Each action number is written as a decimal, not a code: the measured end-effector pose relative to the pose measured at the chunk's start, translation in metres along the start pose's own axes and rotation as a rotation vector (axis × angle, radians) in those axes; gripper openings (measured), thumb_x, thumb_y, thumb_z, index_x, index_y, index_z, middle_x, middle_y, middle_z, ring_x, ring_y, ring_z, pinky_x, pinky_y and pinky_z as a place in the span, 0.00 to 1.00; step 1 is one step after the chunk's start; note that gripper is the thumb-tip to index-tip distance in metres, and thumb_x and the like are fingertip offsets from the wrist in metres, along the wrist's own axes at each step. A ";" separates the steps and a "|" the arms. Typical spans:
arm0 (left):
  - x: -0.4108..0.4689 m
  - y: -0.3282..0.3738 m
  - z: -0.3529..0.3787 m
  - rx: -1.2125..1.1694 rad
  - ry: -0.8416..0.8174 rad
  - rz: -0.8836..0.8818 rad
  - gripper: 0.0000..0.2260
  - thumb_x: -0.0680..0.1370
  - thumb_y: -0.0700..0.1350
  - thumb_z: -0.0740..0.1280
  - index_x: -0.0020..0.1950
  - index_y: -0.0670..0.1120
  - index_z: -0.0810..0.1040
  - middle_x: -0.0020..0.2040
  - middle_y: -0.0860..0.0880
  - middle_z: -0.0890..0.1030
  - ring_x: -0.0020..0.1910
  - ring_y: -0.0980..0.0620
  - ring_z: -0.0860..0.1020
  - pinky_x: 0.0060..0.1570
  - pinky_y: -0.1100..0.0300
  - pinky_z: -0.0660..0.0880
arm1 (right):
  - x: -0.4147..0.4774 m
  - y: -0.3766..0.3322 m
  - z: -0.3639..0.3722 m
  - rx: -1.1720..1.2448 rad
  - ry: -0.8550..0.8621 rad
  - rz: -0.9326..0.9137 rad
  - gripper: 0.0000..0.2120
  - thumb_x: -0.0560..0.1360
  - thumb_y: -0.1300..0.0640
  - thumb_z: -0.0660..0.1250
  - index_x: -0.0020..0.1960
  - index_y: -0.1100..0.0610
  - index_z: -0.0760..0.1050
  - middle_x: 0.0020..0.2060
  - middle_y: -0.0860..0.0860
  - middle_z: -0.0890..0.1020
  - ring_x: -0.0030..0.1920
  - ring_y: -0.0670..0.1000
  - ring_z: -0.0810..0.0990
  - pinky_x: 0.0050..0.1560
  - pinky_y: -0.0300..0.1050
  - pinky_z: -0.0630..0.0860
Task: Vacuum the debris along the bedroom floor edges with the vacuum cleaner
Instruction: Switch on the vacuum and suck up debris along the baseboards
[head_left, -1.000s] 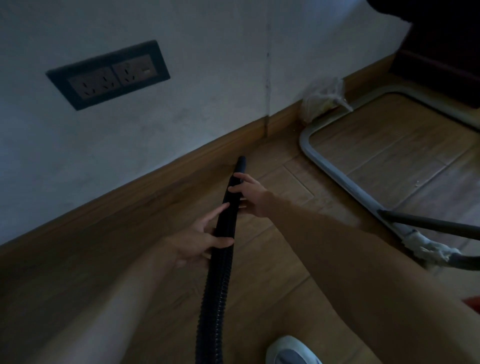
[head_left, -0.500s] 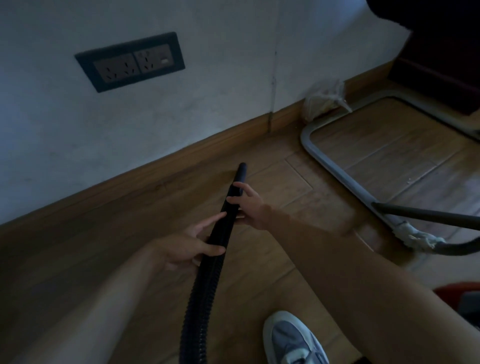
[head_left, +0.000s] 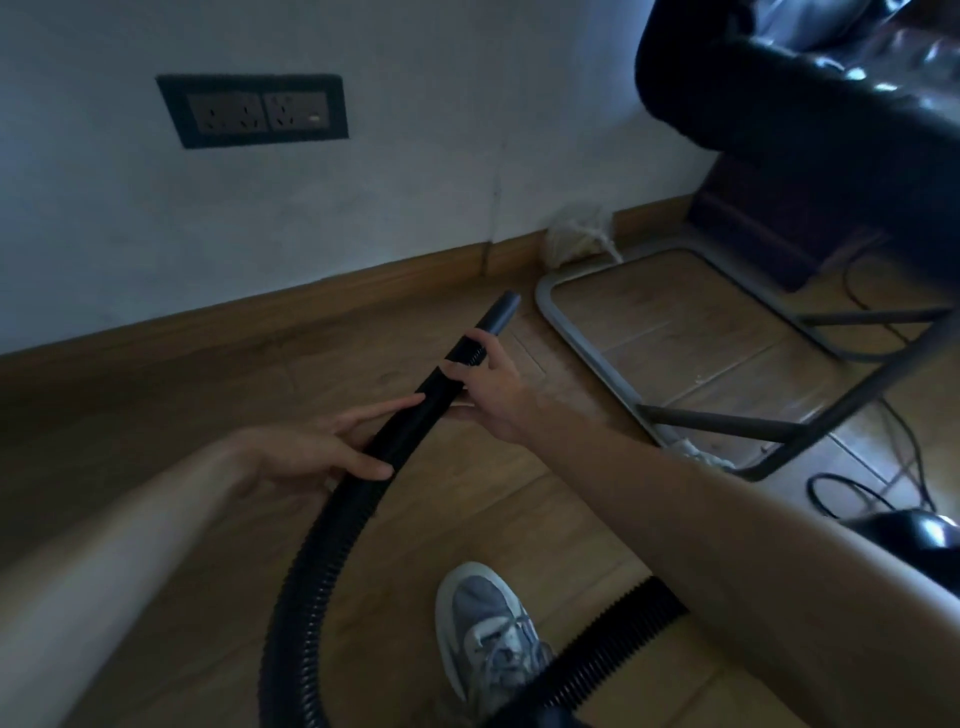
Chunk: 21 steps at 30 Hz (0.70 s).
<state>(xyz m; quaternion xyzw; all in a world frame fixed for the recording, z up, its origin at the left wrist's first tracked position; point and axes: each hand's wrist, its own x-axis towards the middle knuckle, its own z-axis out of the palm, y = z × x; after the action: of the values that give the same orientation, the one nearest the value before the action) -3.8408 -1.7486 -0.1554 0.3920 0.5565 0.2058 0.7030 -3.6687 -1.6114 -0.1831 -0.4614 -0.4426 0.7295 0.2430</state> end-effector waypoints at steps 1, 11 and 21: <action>-0.004 0.003 0.006 0.001 -0.016 0.009 0.36 0.74 0.37 0.73 0.66 0.76 0.69 0.68 0.55 0.70 0.58 0.40 0.81 0.59 0.37 0.76 | -0.008 -0.004 -0.003 -0.005 -0.001 -0.014 0.30 0.79 0.66 0.66 0.75 0.47 0.62 0.62 0.58 0.75 0.53 0.59 0.82 0.50 0.59 0.83; -0.032 0.030 0.034 0.041 0.023 0.007 0.36 0.74 0.39 0.73 0.67 0.76 0.67 0.68 0.60 0.68 0.62 0.45 0.79 0.57 0.40 0.79 | -0.042 -0.027 -0.006 0.047 -0.016 -0.009 0.30 0.78 0.67 0.67 0.74 0.45 0.62 0.64 0.58 0.74 0.56 0.60 0.81 0.46 0.56 0.84; -0.072 0.078 0.108 0.080 0.009 -0.001 0.34 0.74 0.41 0.74 0.68 0.74 0.67 0.70 0.58 0.69 0.66 0.59 0.72 0.55 0.61 0.79 | -0.126 -0.064 -0.031 0.054 0.082 0.124 0.34 0.76 0.67 0.69 0.73 0.43 0.62 0.65 0.57 0.71 0.60 0.60 0.78 0.46 0.57 0.84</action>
<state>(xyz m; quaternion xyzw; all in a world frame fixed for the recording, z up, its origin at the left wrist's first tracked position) -3.7490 -1.7882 -0.0417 0.4186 0.5677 0.1846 0.6844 -3.5875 -1.6634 -0.0756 -0.5109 -0.3829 0.7352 0.2276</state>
